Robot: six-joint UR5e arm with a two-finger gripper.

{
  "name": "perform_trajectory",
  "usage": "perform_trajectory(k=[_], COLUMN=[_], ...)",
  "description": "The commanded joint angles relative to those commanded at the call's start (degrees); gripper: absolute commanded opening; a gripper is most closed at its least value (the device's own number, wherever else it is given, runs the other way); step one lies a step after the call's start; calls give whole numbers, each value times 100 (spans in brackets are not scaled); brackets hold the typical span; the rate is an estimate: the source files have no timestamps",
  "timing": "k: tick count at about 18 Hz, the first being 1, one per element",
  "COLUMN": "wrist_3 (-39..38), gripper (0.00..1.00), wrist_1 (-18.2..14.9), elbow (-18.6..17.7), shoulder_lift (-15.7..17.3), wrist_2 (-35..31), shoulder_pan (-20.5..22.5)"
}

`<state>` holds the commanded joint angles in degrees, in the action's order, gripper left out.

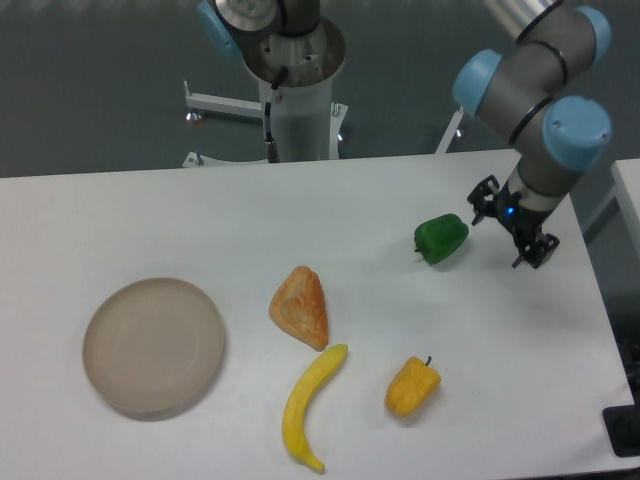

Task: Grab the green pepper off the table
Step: 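Raise the open gripper and move it above the green pepper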

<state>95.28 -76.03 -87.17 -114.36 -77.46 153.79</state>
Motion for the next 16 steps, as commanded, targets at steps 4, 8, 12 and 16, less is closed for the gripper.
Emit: perform_trajectory(k=[4,8,12,16], wrist_3=[-45,-17,17,140], gripper=[100,100,100,100], wrist_1=[62,324,369,448], elbow=[-362,-564,-581,-704], shoulder_lift=[71,160,186,168], wrist_2=[557,539,522,521], shoulder_pan=[221,108,125,89])
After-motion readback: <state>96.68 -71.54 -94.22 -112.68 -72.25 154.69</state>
